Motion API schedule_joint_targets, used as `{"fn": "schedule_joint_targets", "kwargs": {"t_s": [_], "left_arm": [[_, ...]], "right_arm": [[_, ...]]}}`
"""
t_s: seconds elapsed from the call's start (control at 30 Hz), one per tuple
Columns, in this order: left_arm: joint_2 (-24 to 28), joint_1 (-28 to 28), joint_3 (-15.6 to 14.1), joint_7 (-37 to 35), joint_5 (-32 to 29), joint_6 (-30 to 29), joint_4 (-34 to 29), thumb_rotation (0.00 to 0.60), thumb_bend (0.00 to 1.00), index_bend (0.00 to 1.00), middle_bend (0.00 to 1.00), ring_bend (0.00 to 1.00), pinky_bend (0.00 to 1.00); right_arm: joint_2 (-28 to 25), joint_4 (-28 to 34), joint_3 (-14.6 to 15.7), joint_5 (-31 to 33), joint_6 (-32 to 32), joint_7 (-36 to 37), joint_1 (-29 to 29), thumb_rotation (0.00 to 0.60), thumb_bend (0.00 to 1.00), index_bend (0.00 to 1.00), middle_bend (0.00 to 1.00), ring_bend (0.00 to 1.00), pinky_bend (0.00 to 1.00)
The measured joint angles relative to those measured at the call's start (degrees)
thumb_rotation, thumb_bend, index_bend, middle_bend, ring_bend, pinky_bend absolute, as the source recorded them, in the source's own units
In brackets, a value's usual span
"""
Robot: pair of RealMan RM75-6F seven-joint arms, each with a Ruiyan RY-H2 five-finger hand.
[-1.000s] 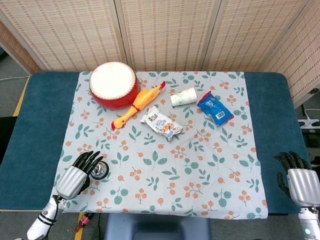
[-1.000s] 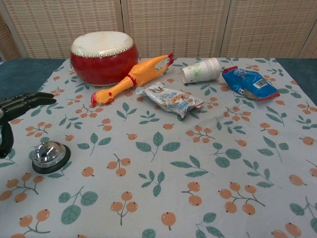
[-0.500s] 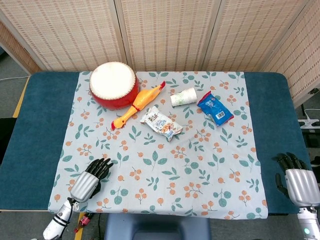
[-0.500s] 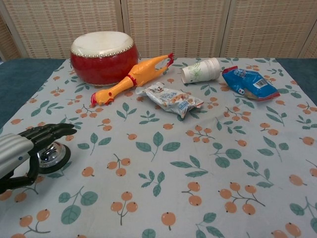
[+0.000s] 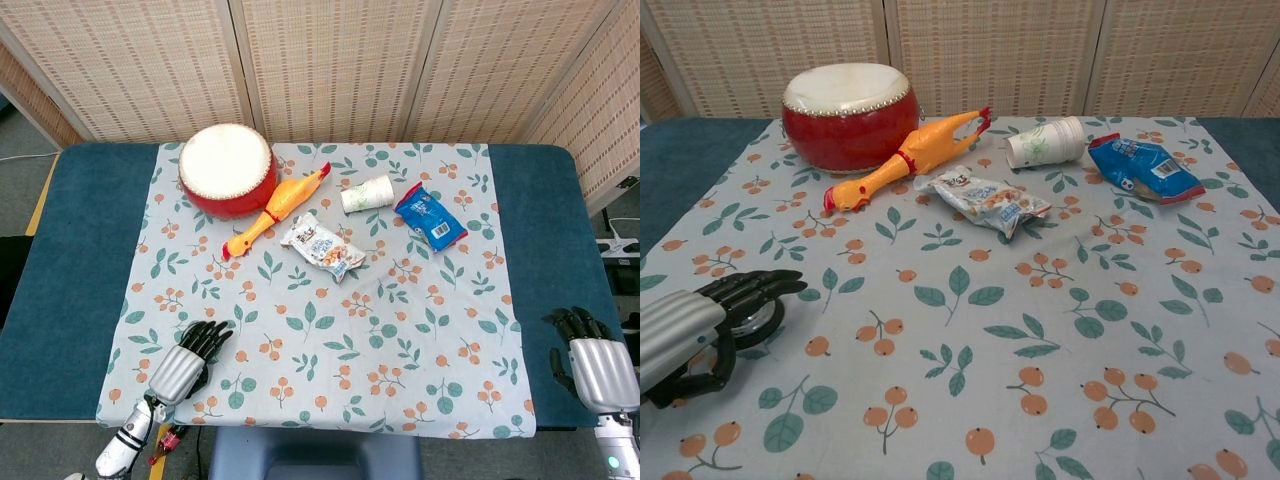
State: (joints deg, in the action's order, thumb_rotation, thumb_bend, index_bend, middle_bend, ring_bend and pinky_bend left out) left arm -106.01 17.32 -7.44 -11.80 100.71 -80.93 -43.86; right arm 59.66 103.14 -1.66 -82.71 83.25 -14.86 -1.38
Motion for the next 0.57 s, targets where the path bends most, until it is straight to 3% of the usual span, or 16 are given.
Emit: {"fn": "schedule_joint_targets", "kwargs": {"t_s": [0.33, 0.57], "left_arm": [[9.61, 1.49, 1.19, 8.53, 3.66, -8.73, -12.58, 0.600, 1.00, 0.00, 0.00, 0.00, 0.14], [22.81, -1.00, 0.71, 11.13, 1.39, -10.30, -21.28, 0.600, 1.00, 0.00, 0.00, 0.00, 0.15]], "right_arm": [[-0.48, 0.24, -0.13, 0.26, -0.27, 1.05, -0.16, 0.600, 0.52, 0.26, 0.18, 0.11, 0.25], [0.32, -0.45, 0.04, -0.61, 0.21, 0.26, -0.18, 0.600, 0.52, 0.26, 0.18, 0.11, 0.25]]}}
